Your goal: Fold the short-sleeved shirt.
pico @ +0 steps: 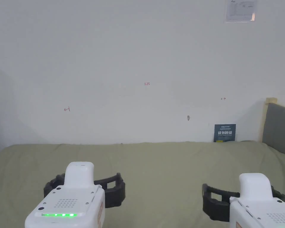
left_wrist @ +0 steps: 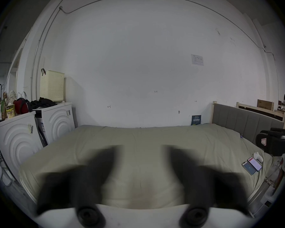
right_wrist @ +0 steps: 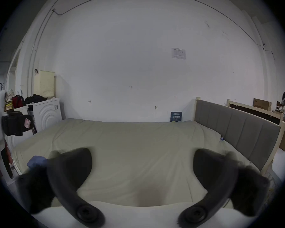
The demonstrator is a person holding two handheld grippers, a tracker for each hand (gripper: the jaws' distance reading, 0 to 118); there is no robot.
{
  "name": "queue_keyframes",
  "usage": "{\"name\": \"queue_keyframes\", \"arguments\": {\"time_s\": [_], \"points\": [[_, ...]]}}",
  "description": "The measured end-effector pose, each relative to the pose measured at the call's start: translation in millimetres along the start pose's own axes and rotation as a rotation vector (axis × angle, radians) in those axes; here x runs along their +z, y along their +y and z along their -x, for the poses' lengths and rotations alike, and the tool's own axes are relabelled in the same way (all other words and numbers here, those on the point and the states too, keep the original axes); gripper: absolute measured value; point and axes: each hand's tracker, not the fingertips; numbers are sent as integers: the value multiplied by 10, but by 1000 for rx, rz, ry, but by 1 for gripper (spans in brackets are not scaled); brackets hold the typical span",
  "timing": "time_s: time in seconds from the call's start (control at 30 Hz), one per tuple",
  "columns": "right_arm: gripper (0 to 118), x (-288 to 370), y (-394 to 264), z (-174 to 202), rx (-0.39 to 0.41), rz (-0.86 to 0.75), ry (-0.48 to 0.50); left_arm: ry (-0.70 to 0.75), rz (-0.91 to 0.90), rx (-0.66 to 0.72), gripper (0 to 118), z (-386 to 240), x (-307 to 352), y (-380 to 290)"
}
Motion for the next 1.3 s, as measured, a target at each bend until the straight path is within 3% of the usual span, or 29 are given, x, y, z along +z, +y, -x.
{"name": "queue_keyframes", "arguments": {"time_s": [0.27,0.37,0.63,0.87,1.13,1.3], "points": [[118,73,23,-59,-27,-35,22,65,48,-23,118,59,22,47],[118,74,38,-56,-15,-37,18,0,87,12,118,101,-17,65],[118,99,91,-39,3,-42,23,24,86,-31,118,29,70,111],[118,115,110,-21,6,-37,35,-54,89,47,118,97,101,198],[118,116,102,-16,8,-30,37,32,80,-57,118,-23,111,183],[118,127,116,-12,11,-32,39,30,68,18,118,29,104,222]]}}
